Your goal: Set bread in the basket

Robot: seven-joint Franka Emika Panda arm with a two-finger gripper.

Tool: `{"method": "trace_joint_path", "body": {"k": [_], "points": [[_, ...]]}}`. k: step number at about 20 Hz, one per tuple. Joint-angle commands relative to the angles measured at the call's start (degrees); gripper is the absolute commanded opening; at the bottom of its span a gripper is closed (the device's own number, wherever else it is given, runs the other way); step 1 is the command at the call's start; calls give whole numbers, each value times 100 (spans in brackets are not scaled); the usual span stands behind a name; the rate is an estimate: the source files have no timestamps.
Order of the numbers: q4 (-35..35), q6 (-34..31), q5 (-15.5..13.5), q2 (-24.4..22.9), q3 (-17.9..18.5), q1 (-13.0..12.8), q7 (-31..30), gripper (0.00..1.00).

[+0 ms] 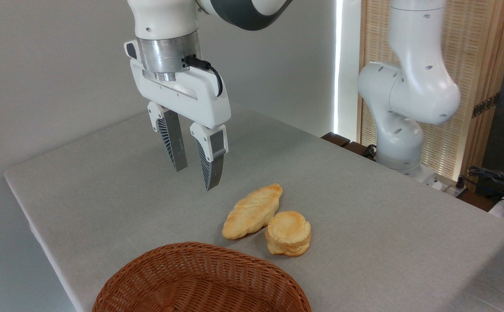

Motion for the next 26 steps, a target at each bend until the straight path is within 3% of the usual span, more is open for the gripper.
{"method": "trace_joint_path", "body": {"k": [1,26], "points": [[516,-233,-93,-23,81,34,-36,100],[520,-551,-67,48,81,35,193,98]]}}
